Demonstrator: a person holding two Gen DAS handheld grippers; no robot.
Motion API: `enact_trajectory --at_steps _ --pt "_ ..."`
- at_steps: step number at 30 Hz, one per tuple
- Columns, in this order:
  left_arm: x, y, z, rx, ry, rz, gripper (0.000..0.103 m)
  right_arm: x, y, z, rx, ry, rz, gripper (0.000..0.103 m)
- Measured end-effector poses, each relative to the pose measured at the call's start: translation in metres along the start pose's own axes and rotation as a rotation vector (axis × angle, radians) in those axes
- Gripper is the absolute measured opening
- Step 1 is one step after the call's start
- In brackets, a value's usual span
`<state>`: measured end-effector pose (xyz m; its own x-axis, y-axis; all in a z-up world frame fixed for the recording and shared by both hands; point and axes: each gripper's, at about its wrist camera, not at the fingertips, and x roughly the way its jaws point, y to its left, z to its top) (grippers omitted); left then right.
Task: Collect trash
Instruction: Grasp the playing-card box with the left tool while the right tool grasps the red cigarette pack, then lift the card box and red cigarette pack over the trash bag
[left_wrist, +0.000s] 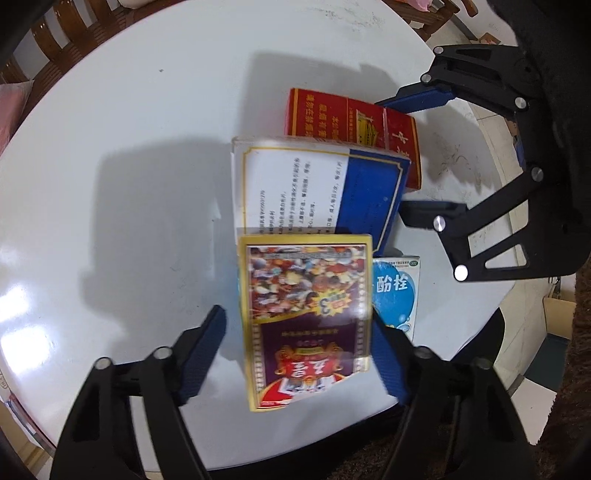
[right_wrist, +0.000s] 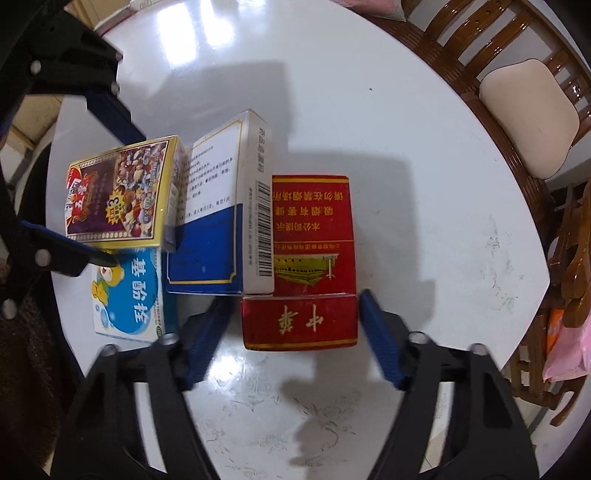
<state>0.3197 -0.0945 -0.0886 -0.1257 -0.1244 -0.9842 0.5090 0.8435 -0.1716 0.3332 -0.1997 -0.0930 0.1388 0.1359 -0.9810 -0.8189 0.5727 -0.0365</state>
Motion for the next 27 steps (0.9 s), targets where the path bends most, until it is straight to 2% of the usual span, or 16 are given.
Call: enact_trajectory --at_steps 4,11,20,27 --pt "-0.005 -0.003 0.001 0.002 -0.014 0.004 0.062 -0.002 -0.001 -0.003 0.021 -0.031 -0.002 0.056" --pt "-0.012 -0.001 0.000 0.004 -0.036 0.028 0.059 -0.010 0.003 -0.018 0.074 -0.072 -0.033 0.056" --pt "-0.016 0.002 -0.013 -0.042 -0.074 0.019 0.059 -0.033 -0.004 -0.049 0.255 -0.131 -0.245 0.055" --pt "-0.027 0.016 -0.023 -0.093 -0.099 0.006 0.059 -0.050 -0.005 -0.068 0.392 -0.158 -0.368 0.055"
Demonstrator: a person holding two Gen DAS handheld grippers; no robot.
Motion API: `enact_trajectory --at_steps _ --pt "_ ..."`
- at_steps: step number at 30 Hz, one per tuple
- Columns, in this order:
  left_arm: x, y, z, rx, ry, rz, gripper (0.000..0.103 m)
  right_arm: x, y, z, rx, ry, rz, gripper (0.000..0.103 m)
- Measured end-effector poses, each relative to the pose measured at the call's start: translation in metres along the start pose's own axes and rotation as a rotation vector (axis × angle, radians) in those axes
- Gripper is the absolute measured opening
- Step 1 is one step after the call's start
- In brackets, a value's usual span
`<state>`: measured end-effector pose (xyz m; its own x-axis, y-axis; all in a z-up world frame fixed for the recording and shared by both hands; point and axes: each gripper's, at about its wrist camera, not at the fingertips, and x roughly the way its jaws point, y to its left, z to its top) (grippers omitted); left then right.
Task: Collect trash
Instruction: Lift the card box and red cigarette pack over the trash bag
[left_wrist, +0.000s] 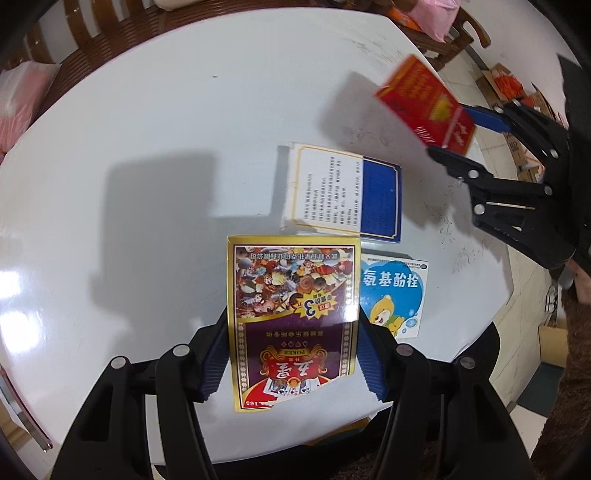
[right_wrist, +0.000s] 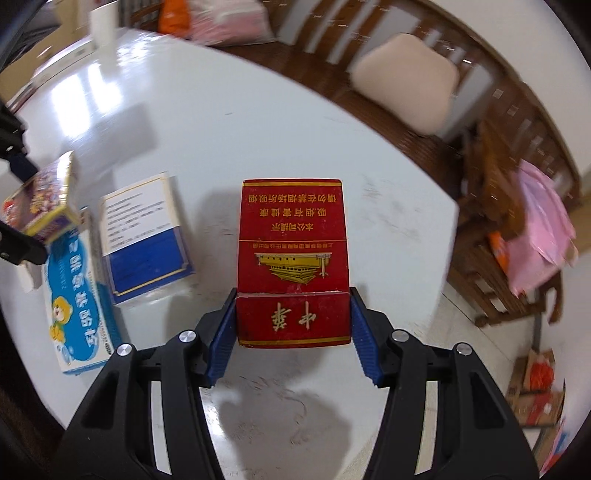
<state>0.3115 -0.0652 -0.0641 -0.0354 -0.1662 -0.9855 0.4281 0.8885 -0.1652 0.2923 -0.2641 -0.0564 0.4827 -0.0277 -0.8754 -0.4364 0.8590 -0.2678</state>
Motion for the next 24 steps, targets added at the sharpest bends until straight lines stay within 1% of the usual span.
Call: enact_trajectory --at_steps 2,4,5,6,11,13,16,19,24 --pt "-0.007 0.003 -0.004 -0.010 -0.011 -0.004 0.059 -0.010 0.001 -0.004 0.049 -0.005 -0.010 0.055" --pt "-0.012 0.004 -0.007 -0.014 -0.022 -0.002 0.059 -0.019 0.007 -0.005 0.070 -0.010 -0.025 0.055" --pt "-0.017 0.005 -0.010 -0.018 -0.030 -0.004 0.059 -0.025 0.009 -0.006 0.076 -0.019 -0.019 0.055" --pt "-0.020 0.005 -0.012 -0.019 -0.035 -0.004 0.059 -0.027 0.011 -0.001 0.080 -0.025 -0.012 0.055" --pt "-0.038 -0.002 -0.032 -0.006 -0.074 0.004 0.059 -0.073 0.041 -0.012 0.076 -0.068 0.003 0.055" --pt "-0.043 -0.006 -0.044 -0.002 -0.088 0.013 0.059 -0.087 0.053 -0.014 0.076 -0.073 0.025 0.055" --pt "-0.047 -0.013 -0.063 0.004 -0.102 0.019 0.059 -0.105 0.071 -0.019 0.078 -0.083 0.036 0.055" --pt "-0.049 -0.023 -0.085 0.016 -0.114 0.025 0.059 -0.119 0.087 -0.029 0.088 -0.079 0.058 0.055" --pt "-0.050 -0.033 -0.122 0.025 -0.142 0.022 0.059 -0.138 0.120 -0.049 0.079 -0.073 0.063 0.055"
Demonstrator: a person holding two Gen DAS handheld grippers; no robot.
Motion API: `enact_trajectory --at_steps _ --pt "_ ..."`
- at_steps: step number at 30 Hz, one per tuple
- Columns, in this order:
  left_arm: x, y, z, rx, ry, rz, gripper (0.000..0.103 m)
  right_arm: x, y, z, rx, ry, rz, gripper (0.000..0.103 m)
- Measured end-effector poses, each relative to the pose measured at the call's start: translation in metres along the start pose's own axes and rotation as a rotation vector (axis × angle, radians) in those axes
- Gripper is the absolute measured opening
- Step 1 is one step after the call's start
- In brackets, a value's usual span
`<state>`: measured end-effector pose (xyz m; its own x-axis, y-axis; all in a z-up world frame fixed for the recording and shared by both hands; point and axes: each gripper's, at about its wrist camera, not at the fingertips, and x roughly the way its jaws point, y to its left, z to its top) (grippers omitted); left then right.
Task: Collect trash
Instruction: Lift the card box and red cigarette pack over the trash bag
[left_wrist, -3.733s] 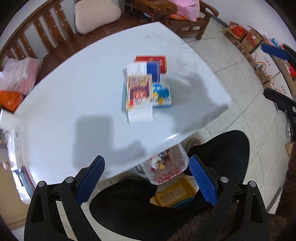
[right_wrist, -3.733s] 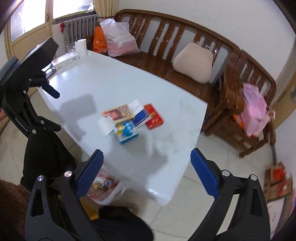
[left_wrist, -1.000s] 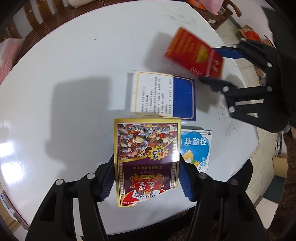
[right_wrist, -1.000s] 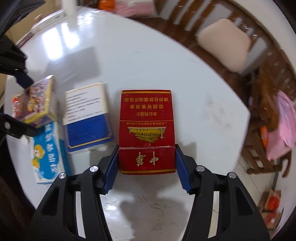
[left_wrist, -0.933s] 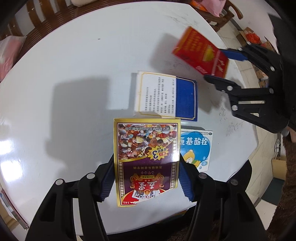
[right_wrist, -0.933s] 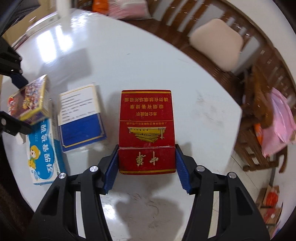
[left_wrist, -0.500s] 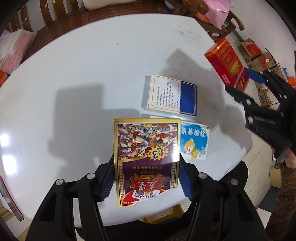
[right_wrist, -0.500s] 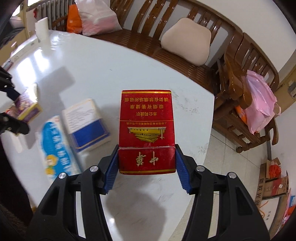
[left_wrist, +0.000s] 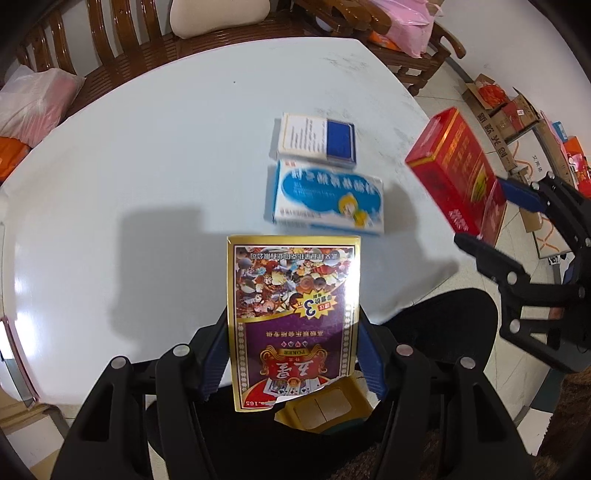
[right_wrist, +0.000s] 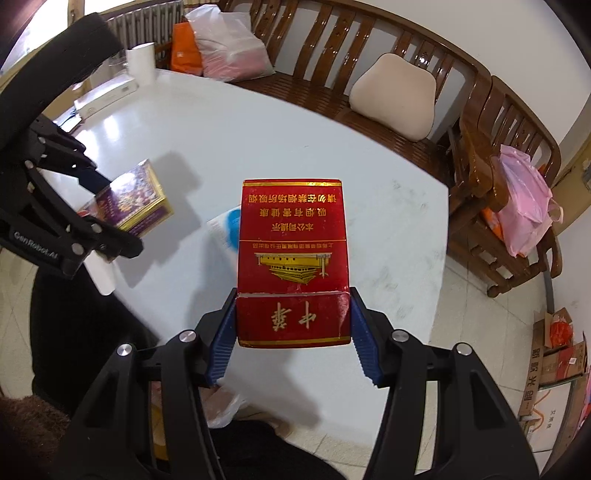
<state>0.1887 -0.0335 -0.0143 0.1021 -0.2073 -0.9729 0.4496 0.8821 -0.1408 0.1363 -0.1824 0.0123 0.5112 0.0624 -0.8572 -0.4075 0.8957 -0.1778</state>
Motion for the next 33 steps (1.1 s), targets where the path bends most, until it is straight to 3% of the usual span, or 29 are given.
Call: enact_trajectory --at_steps 6,16,22,33 --pt "0.013 -0.008 -0.045 0.015 -0.009 0.004 0.059 -0.011 0.041 -0.032 0.008 0.010 0.025 0.055" --pt "0.059 -0.027 -0.109 0.041 -0.028 0.006 0.059 0.005 0.090 -0.087 0.016 0.060 0.052 0.055" --pt "0.092 -0.029 -0.132 0.038 -0.022 -0.013 0.059 0.023 0.104 -0.111 0.022 0.095 0.066 0.055" --pt "0.147 -0.034 -0.158 0.032 -0.001 0.026 0.059 0.066 0.131 -0.143 0.022 0.152 0.090 0.055"
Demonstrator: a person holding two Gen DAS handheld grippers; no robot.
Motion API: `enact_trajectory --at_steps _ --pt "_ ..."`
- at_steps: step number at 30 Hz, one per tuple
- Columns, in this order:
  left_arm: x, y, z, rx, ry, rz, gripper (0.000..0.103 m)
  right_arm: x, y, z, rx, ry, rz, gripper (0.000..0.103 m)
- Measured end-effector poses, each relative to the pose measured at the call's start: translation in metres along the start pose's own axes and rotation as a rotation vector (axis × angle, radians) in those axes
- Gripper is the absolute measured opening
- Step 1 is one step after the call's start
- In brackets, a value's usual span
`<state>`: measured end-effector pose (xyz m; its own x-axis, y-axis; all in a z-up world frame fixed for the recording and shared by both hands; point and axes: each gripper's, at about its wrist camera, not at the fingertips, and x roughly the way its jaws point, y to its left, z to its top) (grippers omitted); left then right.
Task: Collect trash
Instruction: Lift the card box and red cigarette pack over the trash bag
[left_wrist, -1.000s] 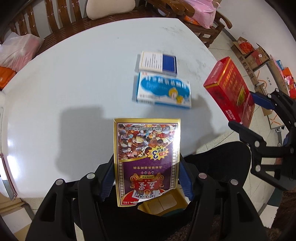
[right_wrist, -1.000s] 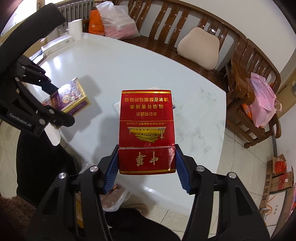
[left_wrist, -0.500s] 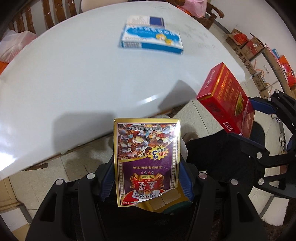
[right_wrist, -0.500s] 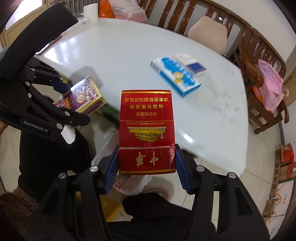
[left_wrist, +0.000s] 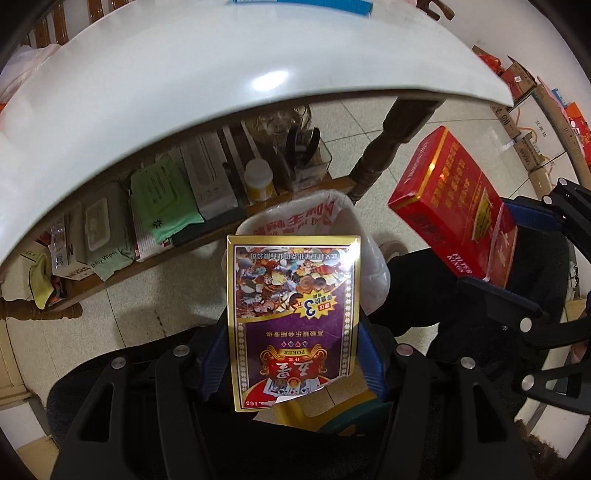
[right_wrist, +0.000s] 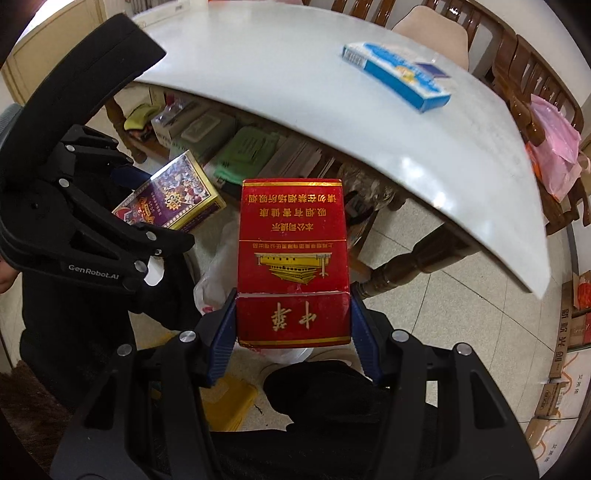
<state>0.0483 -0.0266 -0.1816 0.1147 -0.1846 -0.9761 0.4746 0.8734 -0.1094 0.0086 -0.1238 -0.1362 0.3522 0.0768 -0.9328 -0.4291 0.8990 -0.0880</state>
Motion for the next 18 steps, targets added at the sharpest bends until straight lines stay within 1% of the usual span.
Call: enact_trajectory --at_steps 7,11,18 --pt "0.031 0.003 -0.009 -0.012 0.042 -0.022 0.059 0.032 0.002 -0.005 0.012 0.030 0.008 0.055" --pt "0.050 0.004 -0.008 -0.009 0.064 -0.017 0.059 0.047 0.001 -0.011 0.025 0.048 0.006 0.055" --pt "0.084 0.009 0.000 -0.047 0.115 -0.057 0.059 0.086 -0.008 -0.017 0.075 0.099 0.026 0.055"
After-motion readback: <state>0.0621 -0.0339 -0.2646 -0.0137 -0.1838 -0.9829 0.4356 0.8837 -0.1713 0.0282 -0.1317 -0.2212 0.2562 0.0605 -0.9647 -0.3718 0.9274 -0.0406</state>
